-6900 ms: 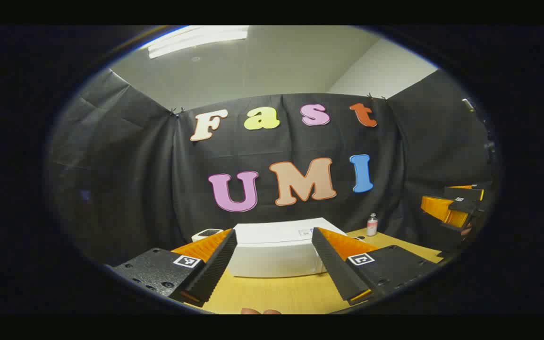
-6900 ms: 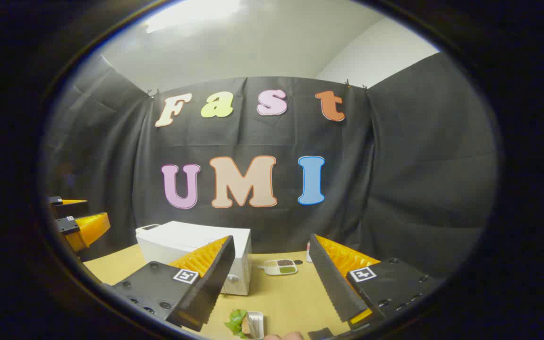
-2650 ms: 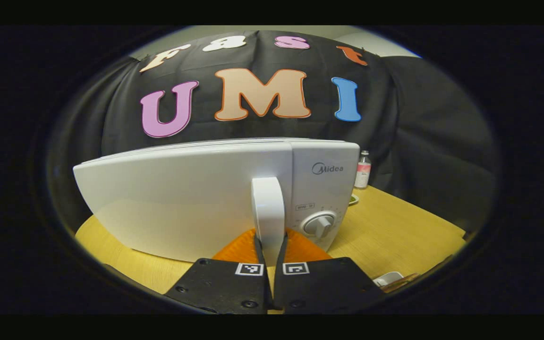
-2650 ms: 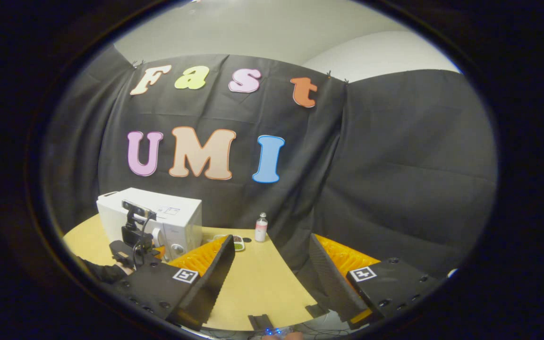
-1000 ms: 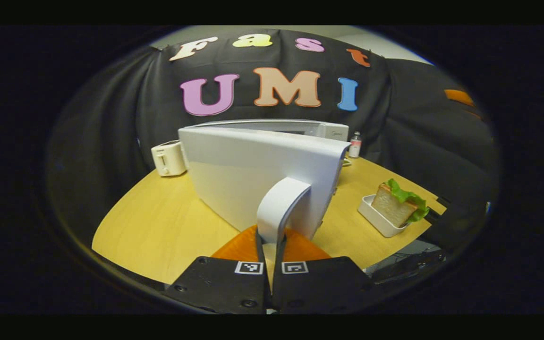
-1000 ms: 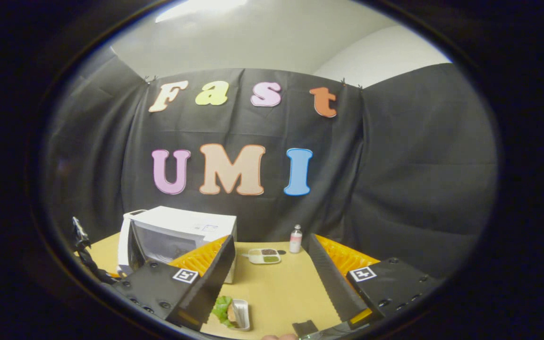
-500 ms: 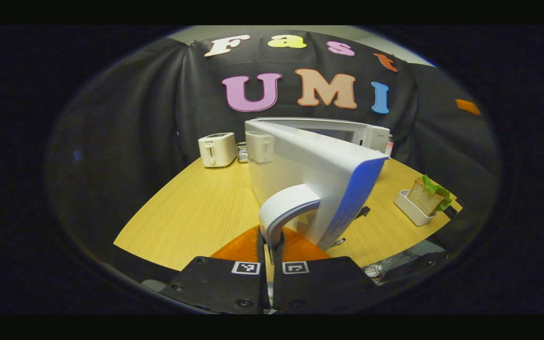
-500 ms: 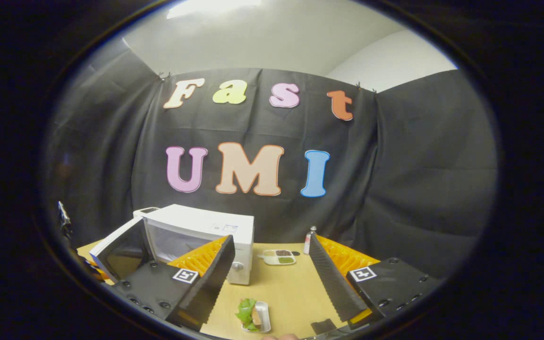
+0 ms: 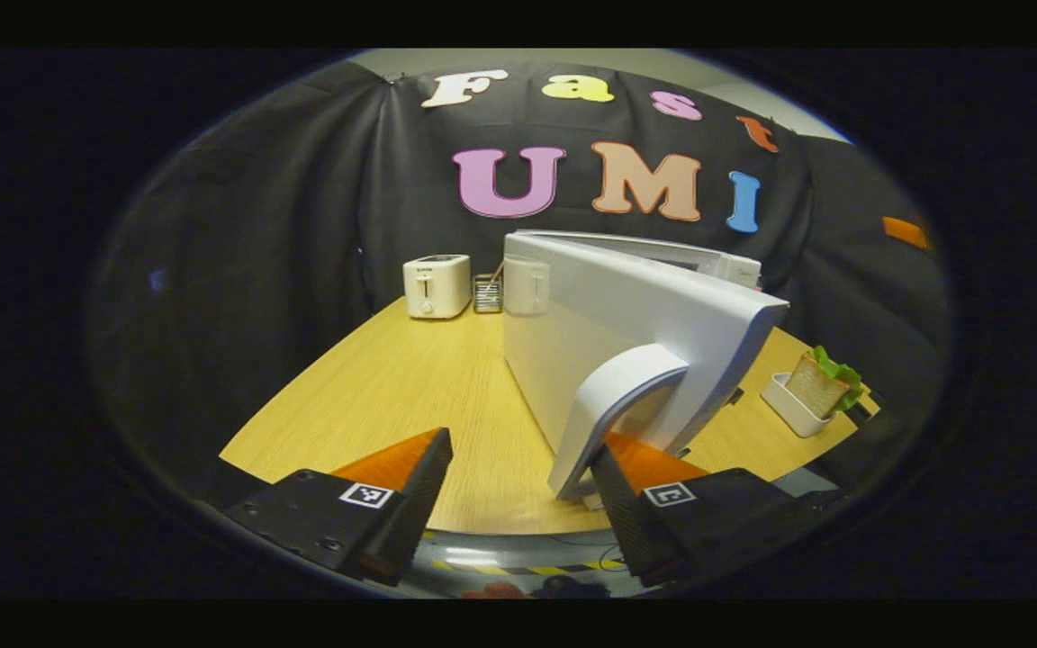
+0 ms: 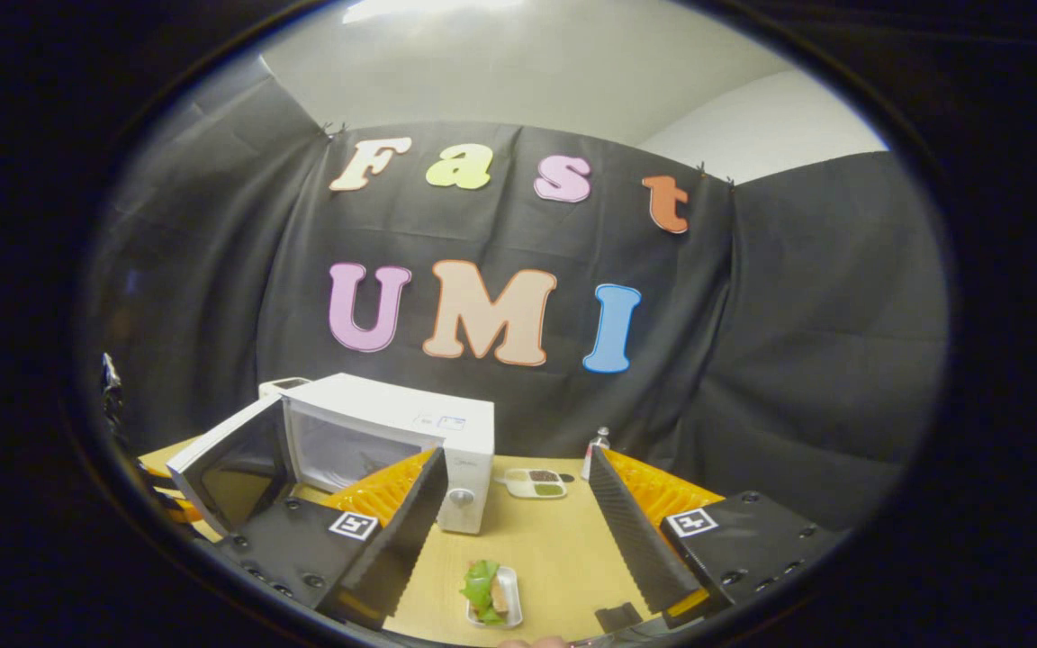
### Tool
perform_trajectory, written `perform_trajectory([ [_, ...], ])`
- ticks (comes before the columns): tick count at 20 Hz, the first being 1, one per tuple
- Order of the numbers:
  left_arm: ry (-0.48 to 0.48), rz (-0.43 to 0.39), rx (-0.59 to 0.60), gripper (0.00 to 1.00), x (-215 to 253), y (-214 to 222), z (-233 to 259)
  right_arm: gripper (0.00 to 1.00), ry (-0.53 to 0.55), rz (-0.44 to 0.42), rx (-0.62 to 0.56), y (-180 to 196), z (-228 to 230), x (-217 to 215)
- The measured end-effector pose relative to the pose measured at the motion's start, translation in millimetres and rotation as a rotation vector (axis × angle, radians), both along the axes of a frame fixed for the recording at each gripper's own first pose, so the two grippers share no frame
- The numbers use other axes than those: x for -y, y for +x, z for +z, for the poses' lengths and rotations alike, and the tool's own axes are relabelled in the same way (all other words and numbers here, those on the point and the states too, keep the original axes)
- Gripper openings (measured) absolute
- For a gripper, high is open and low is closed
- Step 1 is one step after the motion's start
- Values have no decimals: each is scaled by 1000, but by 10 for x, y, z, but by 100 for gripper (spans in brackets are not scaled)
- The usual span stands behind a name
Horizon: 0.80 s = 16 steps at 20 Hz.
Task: Open the microwave oven with the left hand, put the food in, and close the microwave oven.
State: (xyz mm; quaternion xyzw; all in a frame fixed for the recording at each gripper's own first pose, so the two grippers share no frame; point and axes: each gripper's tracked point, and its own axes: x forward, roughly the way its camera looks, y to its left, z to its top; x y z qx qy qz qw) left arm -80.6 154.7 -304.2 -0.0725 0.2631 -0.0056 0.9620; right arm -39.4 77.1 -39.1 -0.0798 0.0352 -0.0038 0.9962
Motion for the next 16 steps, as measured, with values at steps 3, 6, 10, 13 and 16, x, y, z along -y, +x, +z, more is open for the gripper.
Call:
perform_trajectory([
  [3,12,-2,13,86,-14,-88,47,96,-3,4,-13,14,-63,10],
  [6,16,-11,32,87,8,-170,154,99,2,9,-25,6,-141,2],
  [10,38,17,111,90,-96,-290,503,96,2,15,-67,34,-412,22],
  [13,92,66,177,100,-295,-403,870,96,0,29,-121,70,-706,-19],
  [16,116,99,239,99,-433,-433,1259,96,-21,43,-188,128,-1058,-48],
])
